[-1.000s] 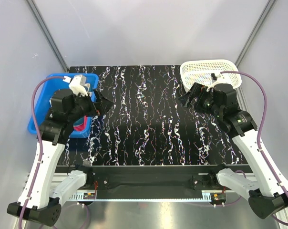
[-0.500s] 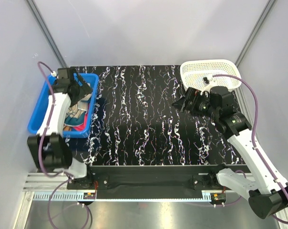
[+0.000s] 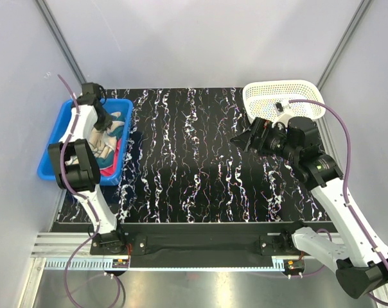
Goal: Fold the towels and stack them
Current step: Grab crumpled towel, then move the towel to the center of the board
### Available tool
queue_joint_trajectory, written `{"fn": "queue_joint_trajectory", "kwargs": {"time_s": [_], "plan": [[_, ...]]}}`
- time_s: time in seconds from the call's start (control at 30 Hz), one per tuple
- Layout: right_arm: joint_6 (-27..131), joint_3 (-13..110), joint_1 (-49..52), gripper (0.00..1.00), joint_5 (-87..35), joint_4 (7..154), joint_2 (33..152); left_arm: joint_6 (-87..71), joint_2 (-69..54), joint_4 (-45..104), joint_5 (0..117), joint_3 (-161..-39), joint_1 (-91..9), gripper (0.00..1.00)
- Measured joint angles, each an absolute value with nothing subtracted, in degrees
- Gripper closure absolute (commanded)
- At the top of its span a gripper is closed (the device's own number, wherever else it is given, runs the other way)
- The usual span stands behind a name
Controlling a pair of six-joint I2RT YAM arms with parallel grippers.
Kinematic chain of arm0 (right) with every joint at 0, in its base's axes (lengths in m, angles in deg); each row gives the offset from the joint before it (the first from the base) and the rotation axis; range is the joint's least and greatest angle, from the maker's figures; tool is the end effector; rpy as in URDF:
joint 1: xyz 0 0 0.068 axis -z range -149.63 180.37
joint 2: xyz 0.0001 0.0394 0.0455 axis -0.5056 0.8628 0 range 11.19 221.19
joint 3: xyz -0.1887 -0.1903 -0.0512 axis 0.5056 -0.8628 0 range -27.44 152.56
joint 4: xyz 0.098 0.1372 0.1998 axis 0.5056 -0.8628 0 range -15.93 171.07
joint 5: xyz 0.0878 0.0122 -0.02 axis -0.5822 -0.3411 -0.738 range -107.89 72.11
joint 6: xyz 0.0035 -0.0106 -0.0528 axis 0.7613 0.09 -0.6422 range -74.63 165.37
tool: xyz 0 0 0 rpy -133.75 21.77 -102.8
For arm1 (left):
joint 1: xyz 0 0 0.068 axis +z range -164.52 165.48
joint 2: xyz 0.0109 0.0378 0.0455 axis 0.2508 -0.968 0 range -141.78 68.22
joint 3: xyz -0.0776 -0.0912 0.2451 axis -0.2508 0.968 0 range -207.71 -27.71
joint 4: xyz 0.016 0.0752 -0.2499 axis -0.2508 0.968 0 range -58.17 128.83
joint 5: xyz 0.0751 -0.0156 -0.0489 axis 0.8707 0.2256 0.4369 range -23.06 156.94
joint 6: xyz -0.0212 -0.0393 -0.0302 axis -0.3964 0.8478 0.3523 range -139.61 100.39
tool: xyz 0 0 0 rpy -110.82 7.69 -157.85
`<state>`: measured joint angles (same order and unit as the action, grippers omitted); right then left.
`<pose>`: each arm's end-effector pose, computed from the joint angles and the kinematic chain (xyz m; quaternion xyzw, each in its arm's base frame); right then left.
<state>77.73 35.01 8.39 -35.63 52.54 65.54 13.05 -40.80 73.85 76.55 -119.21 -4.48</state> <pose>0.1826 0.0855 0.3843 -0.0142 0.8161 0.3701 0.4437 0.4057 0.0777 0.2525 -0.3706 0.8875 0.0279 0.2726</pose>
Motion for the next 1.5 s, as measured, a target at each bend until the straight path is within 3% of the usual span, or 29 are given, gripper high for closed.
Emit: {"fn": "queue_joint_trajectory", "kwargs": {"time_s": [0.03,0.27,0.4,0.53,0.67,0.8,1.03,1.27,1.5], "plan": [[77.7,35.1,8.4,0.0,-35.5,52.3,65.5,12.8,-40.9,74.6,76.4,-120.8,-4.5,1.0],[77.1,36.7,8.4,0.0,-34.4,51.1,65.5,9.0,-33.5,77.4,70.3,-137.0,-6.3,1.0],[76.6,39.9,8.4,0.0,-31.8,48.8,65.5,7.5,-23.8,76.2,63.5,-145.8,-12.0,1.0],[75.8,43.9,8.4,0.0,-28.9,46.6,65.4,7.4,-12.6,72.6,54.7,-145.9,-20.7,1.0],[75.1,46.0,8.4,0.0,-25.8,45.1,64.6,10.7,-1.8,64.3,44.9,-133.5,-28.3,1.0],[75.0,46.1,8.4,0.0,-22.9,43.4,62.9,15.4,6.0,53.7,41.7,-110.8,-39.4,1.0],[75.4,42.8,8.4,0.0,-20.3,42.9,61.2,21.0,-3.7,44.8,42.3,-84.3,-59.7,1.0],[75.5,40.6,8.4,0.04,-20.4,42.2,65.7,24.7,-9.1,33.9,42.4,-79.7,-66.0,1.0],[74.5,41.4,8.4,0.05,-18.8,40.9,68.7,27.4,-24.0,23.7,42.7,-85.4,-74.2,1.0]]}}
